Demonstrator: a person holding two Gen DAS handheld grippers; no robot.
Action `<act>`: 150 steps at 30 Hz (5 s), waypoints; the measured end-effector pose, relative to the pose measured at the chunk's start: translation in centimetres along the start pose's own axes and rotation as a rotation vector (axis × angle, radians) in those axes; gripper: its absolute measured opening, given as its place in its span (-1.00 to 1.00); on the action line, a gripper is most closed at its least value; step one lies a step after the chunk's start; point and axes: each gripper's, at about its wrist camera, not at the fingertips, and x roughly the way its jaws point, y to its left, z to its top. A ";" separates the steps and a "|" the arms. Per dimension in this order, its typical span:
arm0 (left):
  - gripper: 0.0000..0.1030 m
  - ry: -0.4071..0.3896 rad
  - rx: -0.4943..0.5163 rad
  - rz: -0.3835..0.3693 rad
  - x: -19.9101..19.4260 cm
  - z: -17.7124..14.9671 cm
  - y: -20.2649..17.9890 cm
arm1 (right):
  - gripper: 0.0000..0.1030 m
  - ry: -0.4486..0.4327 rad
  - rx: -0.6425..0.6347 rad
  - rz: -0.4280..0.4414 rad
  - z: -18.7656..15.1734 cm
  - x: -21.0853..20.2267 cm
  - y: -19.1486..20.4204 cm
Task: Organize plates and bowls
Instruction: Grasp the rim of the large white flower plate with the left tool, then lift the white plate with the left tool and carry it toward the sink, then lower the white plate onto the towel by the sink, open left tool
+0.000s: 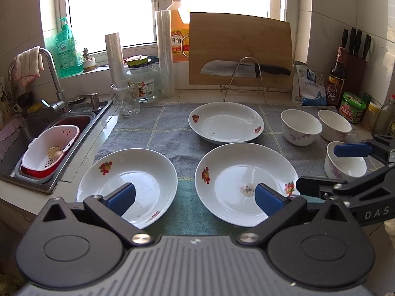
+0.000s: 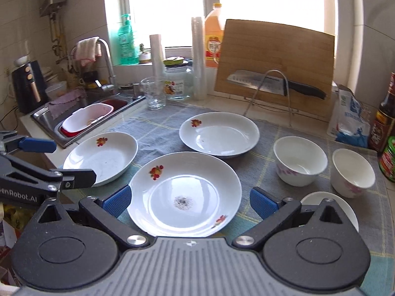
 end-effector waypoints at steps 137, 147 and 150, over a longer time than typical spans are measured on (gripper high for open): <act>0.27 0.250 0.392 -0.499 30.0 12.3 20.3 | 0.69 0.209 -0.151 -0.030 7.8 26.2 13.4; 0.28 0.253 0.398 -0.486 29.5 12.0 20.3 | 0.69 0.222 -0.158 -0.033 7.7 26.1 13.7; 0.28 0.251 0.396 -0.480 29.4 11.8 20.4 | 0.69 0.222 -0.159 -0.033 7.7 26.1 13.8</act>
